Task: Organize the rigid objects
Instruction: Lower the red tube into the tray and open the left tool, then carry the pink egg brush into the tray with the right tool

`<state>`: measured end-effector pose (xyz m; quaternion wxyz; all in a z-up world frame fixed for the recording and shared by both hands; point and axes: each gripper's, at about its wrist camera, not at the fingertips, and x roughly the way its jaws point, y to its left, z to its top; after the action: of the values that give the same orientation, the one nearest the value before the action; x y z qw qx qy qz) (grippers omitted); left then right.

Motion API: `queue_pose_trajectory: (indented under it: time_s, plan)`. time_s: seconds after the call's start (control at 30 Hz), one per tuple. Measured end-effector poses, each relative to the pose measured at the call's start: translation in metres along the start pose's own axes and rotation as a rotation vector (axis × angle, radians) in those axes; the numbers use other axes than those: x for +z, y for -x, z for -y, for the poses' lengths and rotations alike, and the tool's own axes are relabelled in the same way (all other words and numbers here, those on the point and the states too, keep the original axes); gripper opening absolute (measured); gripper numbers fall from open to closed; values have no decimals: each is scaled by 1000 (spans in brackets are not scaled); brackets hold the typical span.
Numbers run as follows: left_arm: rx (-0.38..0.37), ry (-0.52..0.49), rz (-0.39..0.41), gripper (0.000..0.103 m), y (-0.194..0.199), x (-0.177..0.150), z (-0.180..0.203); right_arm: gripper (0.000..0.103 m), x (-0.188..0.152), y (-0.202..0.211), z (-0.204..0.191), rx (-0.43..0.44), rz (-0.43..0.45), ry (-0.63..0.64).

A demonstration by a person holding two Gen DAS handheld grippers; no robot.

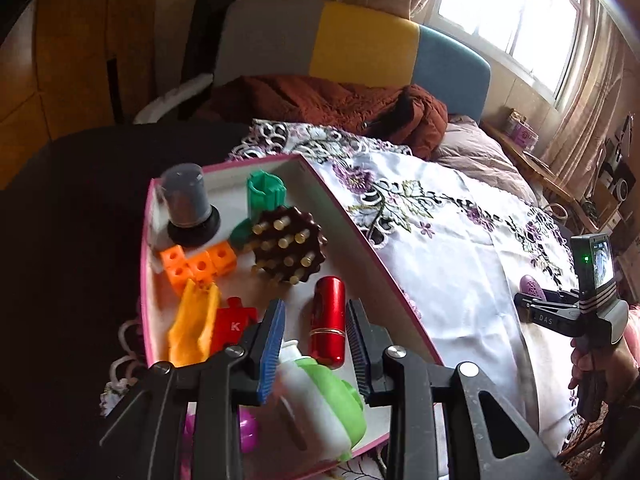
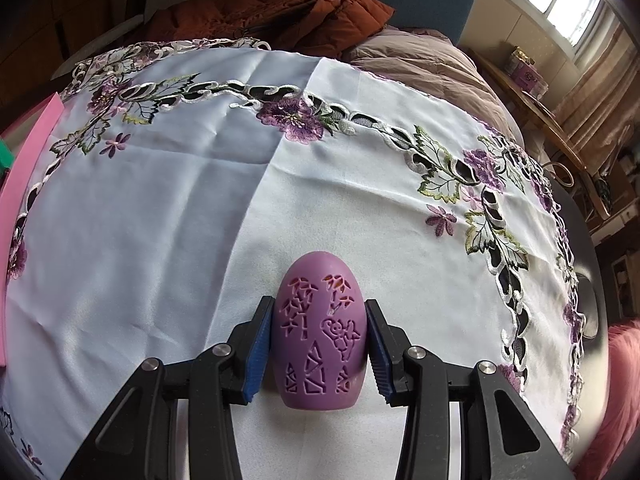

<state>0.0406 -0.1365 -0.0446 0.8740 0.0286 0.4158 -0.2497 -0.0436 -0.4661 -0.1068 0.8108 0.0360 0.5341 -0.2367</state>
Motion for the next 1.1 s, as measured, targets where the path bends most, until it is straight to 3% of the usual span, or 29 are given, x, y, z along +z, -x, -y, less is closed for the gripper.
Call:
queue_pose_trajectory:
  time_s: [0.2,0.73,1.1]
  plan:
    - [41,-11,54,31,21,-2,-6,44,-1,1,-2,-9,7,10]
    - [90,58,58,31,33,-13,-39,44,-2,2,-1,-8,14,5]
    - [142,139,78,31,50,-21,-81,44,-1,10,-1,126,20,-65]
